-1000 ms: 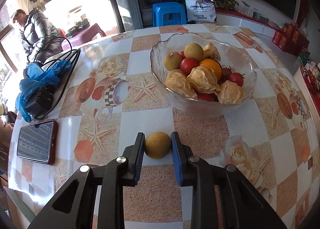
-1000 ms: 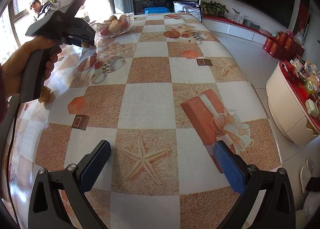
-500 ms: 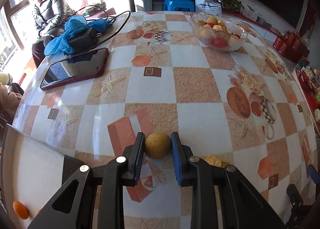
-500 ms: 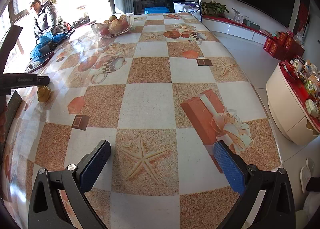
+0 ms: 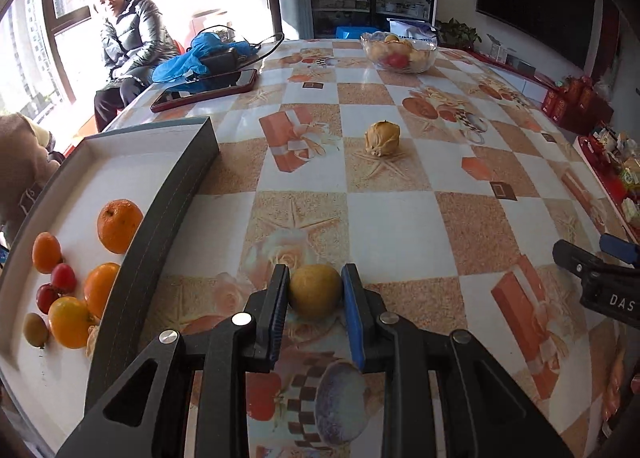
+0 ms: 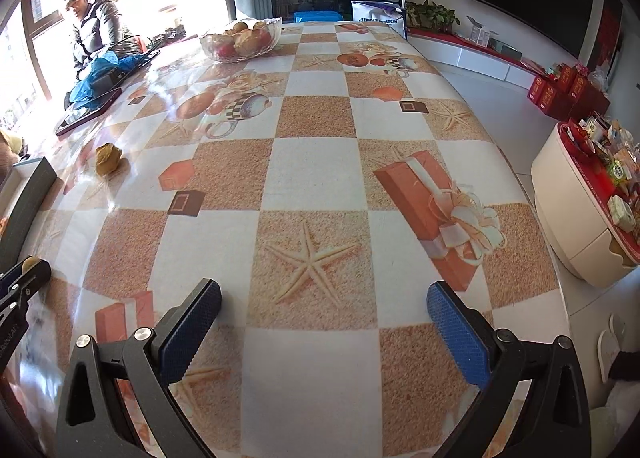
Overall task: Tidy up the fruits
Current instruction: 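Carry the yellow-brown fruit back toward the tray while the right tool moves to the husked fruit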
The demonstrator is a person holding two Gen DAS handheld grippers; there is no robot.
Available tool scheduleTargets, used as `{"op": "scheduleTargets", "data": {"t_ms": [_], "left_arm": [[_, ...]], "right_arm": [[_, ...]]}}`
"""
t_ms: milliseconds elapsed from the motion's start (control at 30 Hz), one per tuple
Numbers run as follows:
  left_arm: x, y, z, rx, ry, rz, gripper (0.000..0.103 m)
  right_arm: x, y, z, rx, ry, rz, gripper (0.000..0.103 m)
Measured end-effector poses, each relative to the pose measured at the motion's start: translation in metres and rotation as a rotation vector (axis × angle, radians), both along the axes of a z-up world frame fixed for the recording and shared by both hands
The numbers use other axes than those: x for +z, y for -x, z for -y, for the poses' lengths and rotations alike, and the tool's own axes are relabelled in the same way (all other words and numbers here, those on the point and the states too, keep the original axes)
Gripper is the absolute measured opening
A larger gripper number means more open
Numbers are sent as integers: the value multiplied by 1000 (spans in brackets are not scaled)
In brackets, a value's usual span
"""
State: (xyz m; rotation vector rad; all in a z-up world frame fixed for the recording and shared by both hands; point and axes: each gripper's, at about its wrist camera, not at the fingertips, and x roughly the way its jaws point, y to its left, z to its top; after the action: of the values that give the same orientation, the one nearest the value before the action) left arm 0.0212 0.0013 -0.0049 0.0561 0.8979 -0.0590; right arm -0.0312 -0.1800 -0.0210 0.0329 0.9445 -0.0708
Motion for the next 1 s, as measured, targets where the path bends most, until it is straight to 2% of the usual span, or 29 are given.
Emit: {"op": "scheduleTargets", "data": {"t_ms": [133,833,1000], "left_arm": [[0,-3,-5,-1,36,-2,29],[-1,-1,-3,0,36,1,29],[-1,-1,-4,1,43,0,30]], "right_arm": [[0,9,-9,28,1,4,103],[-1,11,-11,29,0,2,103],[2,3,-13,18,-5,-51,103]]}}
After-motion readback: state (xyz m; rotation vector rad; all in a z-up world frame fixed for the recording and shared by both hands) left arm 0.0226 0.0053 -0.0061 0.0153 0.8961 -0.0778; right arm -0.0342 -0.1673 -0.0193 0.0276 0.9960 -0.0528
